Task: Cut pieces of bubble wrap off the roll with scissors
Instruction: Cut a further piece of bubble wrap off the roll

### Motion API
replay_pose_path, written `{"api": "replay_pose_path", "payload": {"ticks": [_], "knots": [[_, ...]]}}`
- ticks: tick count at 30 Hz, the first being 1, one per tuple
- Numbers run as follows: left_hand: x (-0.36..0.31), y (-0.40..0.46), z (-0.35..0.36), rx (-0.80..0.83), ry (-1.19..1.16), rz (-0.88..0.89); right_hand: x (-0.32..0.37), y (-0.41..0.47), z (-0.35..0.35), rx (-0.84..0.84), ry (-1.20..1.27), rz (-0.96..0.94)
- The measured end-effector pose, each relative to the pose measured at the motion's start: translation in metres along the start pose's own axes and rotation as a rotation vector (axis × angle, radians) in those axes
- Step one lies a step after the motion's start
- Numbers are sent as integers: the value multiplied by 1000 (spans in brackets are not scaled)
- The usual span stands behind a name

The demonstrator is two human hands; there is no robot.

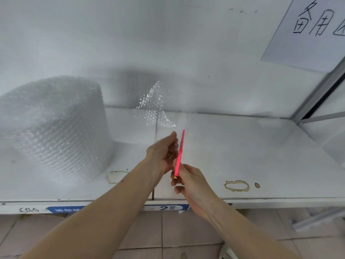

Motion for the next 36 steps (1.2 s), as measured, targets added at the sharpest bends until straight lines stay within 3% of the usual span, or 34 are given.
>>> {"api": "replay_pose_path", "payload": {"ticks": [36], "knots": [[0,-4,-7,-52,194,43,15,10,5,7,70,-40]]}}
Point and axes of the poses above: each hand's wrist, its own y-axis towards the middle knuckle, its own z-axis out of the palm, x = y × z, the point moved 10 cm from there along y, towards the middle knuckle, and after that the axes turned 15 degrees about y, right-handed, at the moved point
